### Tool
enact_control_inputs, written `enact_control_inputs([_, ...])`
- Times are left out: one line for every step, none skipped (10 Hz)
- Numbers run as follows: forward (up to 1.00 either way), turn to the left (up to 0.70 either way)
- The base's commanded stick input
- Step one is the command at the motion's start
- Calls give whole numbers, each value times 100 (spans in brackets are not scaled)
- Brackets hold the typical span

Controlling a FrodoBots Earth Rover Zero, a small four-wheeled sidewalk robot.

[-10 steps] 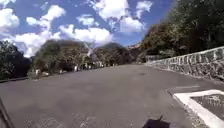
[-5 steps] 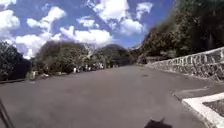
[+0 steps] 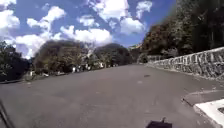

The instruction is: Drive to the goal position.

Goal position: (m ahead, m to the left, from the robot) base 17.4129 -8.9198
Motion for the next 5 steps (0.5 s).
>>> enact_control_inputs([50,0])
enact_control_inputs([50,0])
enact_control_inputs([50,0])
enact_control_inputs([50,0])
enact_control_inputs([50,0])
